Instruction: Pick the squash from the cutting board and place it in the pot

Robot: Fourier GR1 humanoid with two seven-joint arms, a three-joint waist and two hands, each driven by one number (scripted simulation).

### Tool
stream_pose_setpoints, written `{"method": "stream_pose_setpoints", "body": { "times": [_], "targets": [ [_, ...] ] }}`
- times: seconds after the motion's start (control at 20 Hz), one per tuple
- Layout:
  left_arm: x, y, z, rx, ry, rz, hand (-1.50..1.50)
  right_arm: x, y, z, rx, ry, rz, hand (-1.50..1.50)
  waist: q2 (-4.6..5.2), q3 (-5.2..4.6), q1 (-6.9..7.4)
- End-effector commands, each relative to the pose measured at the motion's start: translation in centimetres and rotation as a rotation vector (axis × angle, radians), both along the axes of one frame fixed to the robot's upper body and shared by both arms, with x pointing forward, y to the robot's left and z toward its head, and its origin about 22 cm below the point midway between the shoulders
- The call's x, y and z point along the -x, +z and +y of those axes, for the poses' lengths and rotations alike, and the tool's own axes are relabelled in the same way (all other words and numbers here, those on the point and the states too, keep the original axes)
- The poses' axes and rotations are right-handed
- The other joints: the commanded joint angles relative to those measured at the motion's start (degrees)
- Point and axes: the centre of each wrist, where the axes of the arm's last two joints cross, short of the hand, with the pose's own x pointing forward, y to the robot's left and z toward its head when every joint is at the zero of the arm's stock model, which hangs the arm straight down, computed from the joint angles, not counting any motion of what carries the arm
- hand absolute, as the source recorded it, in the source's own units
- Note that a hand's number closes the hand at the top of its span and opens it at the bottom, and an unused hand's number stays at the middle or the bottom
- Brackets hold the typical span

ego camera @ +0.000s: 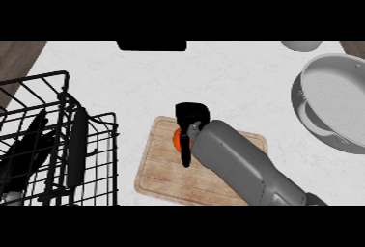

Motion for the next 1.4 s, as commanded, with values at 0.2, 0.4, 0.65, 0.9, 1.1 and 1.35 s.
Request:
{"method": "stream_pose_setpoints", "body": {
  "times": [0.2, 0.4, 0.65, 0.9, 1.1, 1.35],
  "targets": [
    [-1.9, 0.5, -2.2, 0.03, -0.026, -0.048, 0.0, -1.0, -1.4, -0.8, 0.014, 0.019, 0.04, -1.5, 0.15, -0.12, -0.53],
    [-0.1, -0.5, 0.6, 0.035, -0.026, -0.054, 0.0, 0.4, -3.3, -0.9, -0.005, 0.113, -0.002, 1.5, 0.09, -0.14, -0.56],
    [0.1, 0.9, -3.1, 0.034, -0.031, -0.051, 0.0, -1.4, -1.8, -1.1, -0.011, 0.098, -0.018, 1.5, 0.05, -0.11, -0.41],
    [0.1, 0.1, -1.0, 0.033, -0.016, -0.046, 0.0, -4.8, -2.3, -8.7, -0.024, -0.317, -0.176, 1.5, 0.22, -0.08, -1.0],
    [-0.5, 0.7, -1.8, 0.035, -0.033, -0.043, 0.0, -7.6, 0.1, -13.1, -0.05, -0.567, -0.266, 1.5, 0.53, -0.07, -0.34],
    [-0.9, 1.3, -0.6, 0.02, -0.02, -0.038, 0.0, -7.4, -1.0, -12.6, 0.046, -0.597, -0.348, 1.5, 0.12, -0.13, -0.58]
  ]
}}
